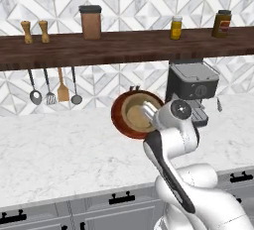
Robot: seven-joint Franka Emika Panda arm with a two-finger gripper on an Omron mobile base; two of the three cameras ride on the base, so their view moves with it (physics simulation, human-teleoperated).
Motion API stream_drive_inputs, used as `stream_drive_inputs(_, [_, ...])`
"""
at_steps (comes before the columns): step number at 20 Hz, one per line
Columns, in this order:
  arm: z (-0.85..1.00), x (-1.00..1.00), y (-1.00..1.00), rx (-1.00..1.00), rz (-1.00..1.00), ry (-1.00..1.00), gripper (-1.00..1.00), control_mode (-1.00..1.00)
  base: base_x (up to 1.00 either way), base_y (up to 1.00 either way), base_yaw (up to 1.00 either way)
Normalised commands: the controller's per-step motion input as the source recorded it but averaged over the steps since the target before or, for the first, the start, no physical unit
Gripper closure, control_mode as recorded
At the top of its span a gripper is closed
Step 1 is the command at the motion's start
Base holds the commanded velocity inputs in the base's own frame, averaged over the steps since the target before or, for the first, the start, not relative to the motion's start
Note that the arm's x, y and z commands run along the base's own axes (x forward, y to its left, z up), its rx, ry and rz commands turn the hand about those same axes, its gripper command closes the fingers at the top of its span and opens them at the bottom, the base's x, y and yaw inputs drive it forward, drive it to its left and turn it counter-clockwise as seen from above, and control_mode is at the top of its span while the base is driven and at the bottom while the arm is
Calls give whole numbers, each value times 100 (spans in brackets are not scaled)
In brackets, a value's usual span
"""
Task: Pick up the bowls on the counter and stack them on top of one another in the open cabinet. Place the smaller bowl on top of the larger bowl.
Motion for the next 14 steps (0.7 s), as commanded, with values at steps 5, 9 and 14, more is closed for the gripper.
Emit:
stream_drive_inputs(5, [100, -35, -69, 11, -18, 2, 100, -100, 0, 0, 0])
stream_drive_inputs(9, [100, -38, -59, 10, -8, 1, 100, -100, 0, 0, 0])
stream_drive_inputs(14, [100, -19, -35, 7, -2, 0, 100, -100, 0, 0, 0])
